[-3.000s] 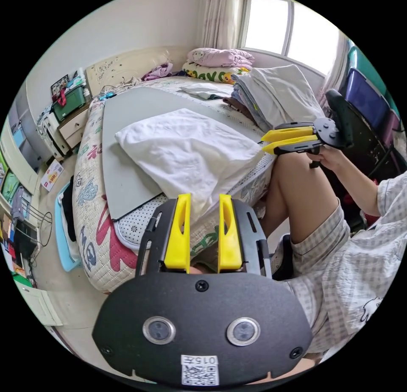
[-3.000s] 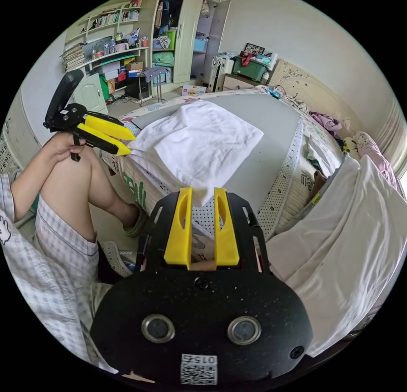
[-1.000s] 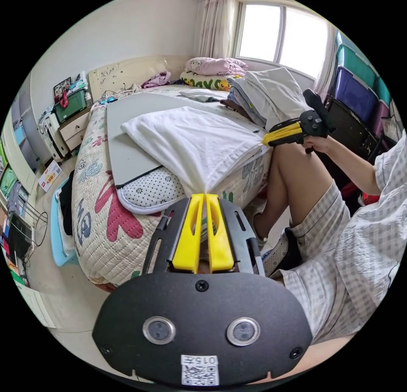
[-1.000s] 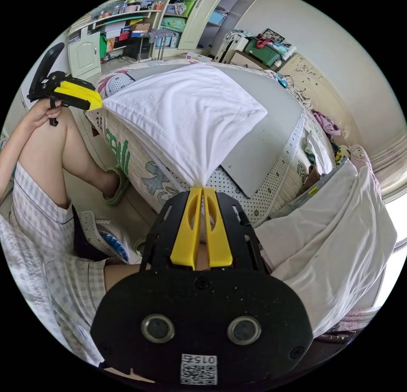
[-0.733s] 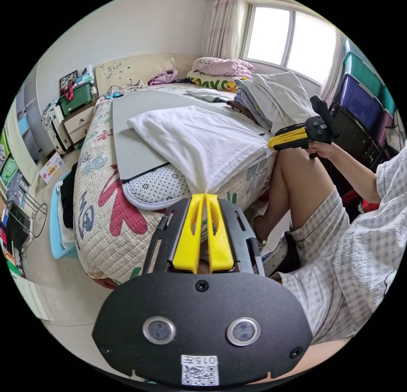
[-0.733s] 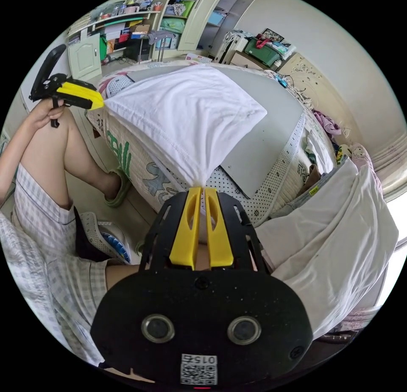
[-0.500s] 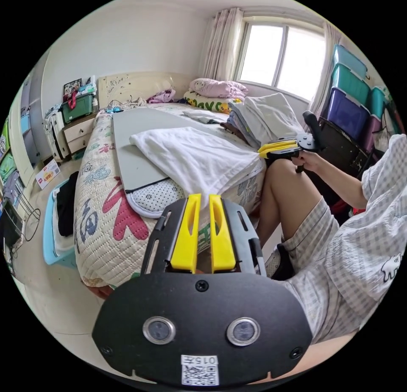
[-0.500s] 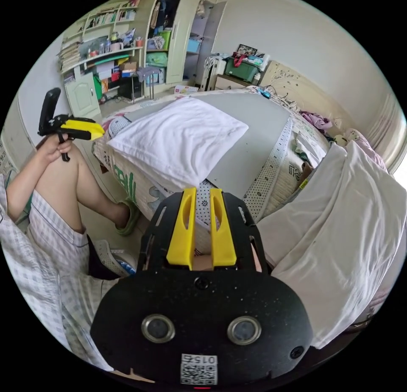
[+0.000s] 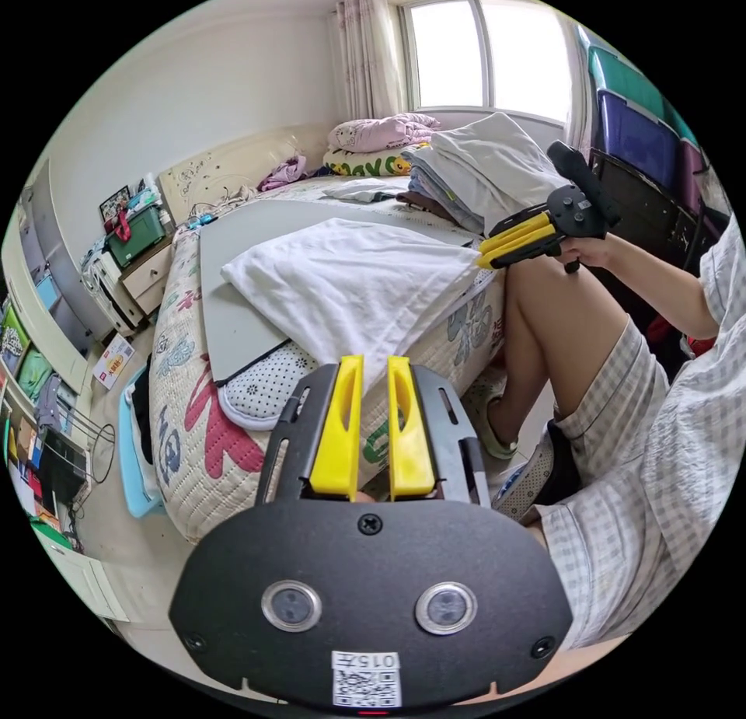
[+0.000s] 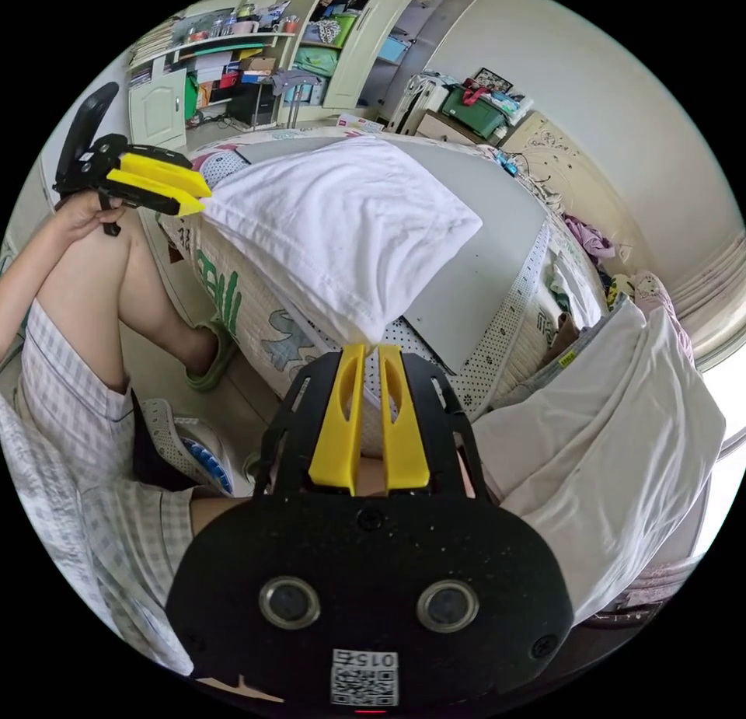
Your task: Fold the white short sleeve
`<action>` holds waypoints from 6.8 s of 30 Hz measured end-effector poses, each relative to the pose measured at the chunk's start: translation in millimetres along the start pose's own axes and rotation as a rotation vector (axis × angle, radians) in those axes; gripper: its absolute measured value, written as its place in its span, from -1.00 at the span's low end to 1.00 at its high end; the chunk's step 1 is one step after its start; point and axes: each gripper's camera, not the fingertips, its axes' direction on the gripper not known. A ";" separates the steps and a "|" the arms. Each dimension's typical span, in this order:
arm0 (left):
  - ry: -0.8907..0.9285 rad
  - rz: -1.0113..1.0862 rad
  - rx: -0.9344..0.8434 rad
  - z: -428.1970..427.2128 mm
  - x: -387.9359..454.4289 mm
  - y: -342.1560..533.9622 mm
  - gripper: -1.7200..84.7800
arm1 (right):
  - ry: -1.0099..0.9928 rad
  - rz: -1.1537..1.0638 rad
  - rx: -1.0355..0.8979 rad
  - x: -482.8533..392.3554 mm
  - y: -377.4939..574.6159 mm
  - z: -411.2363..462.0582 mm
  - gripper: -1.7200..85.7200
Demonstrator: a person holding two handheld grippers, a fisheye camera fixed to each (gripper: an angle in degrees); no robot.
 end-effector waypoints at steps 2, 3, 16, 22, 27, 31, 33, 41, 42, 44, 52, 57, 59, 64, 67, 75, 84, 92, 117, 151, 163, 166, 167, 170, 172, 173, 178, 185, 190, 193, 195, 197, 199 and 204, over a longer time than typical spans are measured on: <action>-0.010 -0.007 0.004 -0.2 -0.6 0.9 -0.85 | 0.000 0.005 -0.001 0.8 0.0 0.0 -0.87; -0.022 -0.004 -0.010 1.9 0.2 1.1 -0.84 | -0.004 0.011 0.000 2.1 0.1 -0.2 -0.87; 0.004 -0.066 0.004 1.0 -10.8 9.4 -0.96 | -0.040 0.032 0.011 9.0 0.7 -2.5 -0.94; 0.034 -0.094 0.007 6.8 -14.9 7.6 -0.82 | -0.077 0.092 0.068 19.8 3.4 -8.8 -0.84; 0.020 -0.095 -0.043 23.4 -14.0 -2.3 -0.85 | -0.127 0.116 0.036 26.7 -1.6 -3.3 -0.81; 0.011 -0.099 -0.055 29.0 -14.4 -5.8 -0.96 | -0.143 0.092 -0.003 23.8 -7.4 2.0 -0.86; 0.023 -0.104 -0.034 25.3 -15.3 -3.8 -0.97 | -0.141 0.076 -0.010 20.7 -8.6 2.5 -0.93; 0.050 -0.183 0.037 10.4 -29.0 14.8 -0.98 | -0.097 -0.022 -0.013 0.2 -12.5 1.0 -0.98; 0.051 -0.190 0.035 11.2 -29.8 16.0 -0.98 | -0.091 -0.033 -0.017 -2.4 -13.5 1.3 -0.98; 0.049 -0.189 0.025 14.4 -28.8 15.9 -0.97 | -0.081 -0.047 -0.027 -6.3 -15.2 2.4 -0.98; 0.004 -0.129 -0.100 48.4 -12.0 -0.6 -0.98 | -0.027 -0.100 -0.120 -22.2 -26.1 15.0 -0.98; -0.006 -0.122 -0.142 64.1 -7.4 -7.2 -0.97 | -0.035 -0.097 -0.151 -24.3 -30.9 18.7 -0.98; -0.018 -0.119 -0.156 69.4 -5.2 -9.3 -0.97 | -0.037 -0.093 -0.159 -24.7 -32.2 19.5 -0.98; -0.016 -0.138 -0.178 81.5 -4.3 -14.3 -0.97 | -0.004 -0.100 -0.166 -31.5 -32.8 19.7 -0.98; -0.014 -0.154 -0.187 86.0 -4.7 -15.9 -0.96 | 0.020 -0.108 -0.174 -35.9 -32.9 20.0 -0.98; -0.020 -0.187 -0.184 87.5 -2.9 -13.3 -0.96 | 0.015 -0.085 -0.189 -35.3 -28.6 15.5 -0.98; 0.102 -0.316 -0.056 51.1 -22.7 15.0 -0.98 | -0.146 0.200 -0.060 -1.8 3.6 -36.7 -0.98; 0.062 -0.359 0.145 -1.5 -31.2 47.7 -0.98 | -0.074 0.573 0.185 11.9 65.3 -88.7 -0.98; -0.143 -0.770 0.022 129.2 51.7 -99.9 -0.93 | -0.150 0.849 0.252 3.0 -1.9 -26.3 -0.97; -0.125 -0.947 0.103 177.7 61.6 -59.8 -0.95 | 0.107 0.719 -0.074 -51.4 -98.3 53.1 -0.97; -0.128 -0.937 0.103 180.0 61.7 -51.1 -0.95 | 0.113 0.703 -0.077 -57.5 -112.3 62.7 -0.97; -0.128 -0.934 0.104 180.3 61.1 -49.2 -0.95 | 0.114 0.702 -0.077 -58.0 -115.4 64.3 -0.97; -0.128 -0.934 0.104 180.4 60.9 -48.8 -0.95 | 0.114 0.702 -0.077 -58.0 -116.1 64.6 -0.97; -0.126 -0.935 0.106 180.6 59.7 -46.6 -0.95 | 0.115 0.699 -0.078 -58.0 -119.2 65.8 -0.97; -0.125 -0.936 0.107 180.7 58.7 -44.9 -0.95 | 0.116 0.696 -0.079 -57.7 -121.8 66.5 -0.97; -0.125 -0.936 0.107 180.7 58.4 -44.5 -0.95 | 0.117 0.696 -0.079 -57.5 -122.4 66.7 -0.97; -0.125 -0.934 0.107 180.7 55.1 -41.5 -0.96 | 0.118 0.694 -0.079 -55.0 -127.9 67.3 -0.97; -0.125 -0.932 0.107 180.7 50.1 -38.6 -0.96 | 0.120 0.689 -0.081 -49.2 -134.8 66.6 -0.97; -0.126 -0.932 0.109 180.6 45.4 -36.6 -0.96 | 0.121 0.684 -0.081 -41.9 -140.6 64.4 -0.97; -0.124 -0.939 0.115 180.6 42.7 -34.7 -0.96 | 0.124 0.676 -0.084 -37.2 -144.2 62.7 -0.97; -0.124 -0.935 0.113 180.7 40.9 -34.7 -0.96 | 0.125 0.675 -0.085 -33.7 -146.4 61.3 -0.97; -0.126 -0.928 0.108 180.9 39.1 -35.5 -0.96 | 0.122 0.680 -0.083 -29.5 -148.0 59.8 -0.97; -0.130 -0.926 0.106 181.2 37.3 -35.9 -0.96 | 0.117 0.687 -0.075 -23.4 -149.9 57.2 -0.97; -0.131 -0.925 0.092 182.8 30.6 -37.8 -0.97 | 0.114 0.673 -0.083 -10.2 -158.0 52.4 -0.97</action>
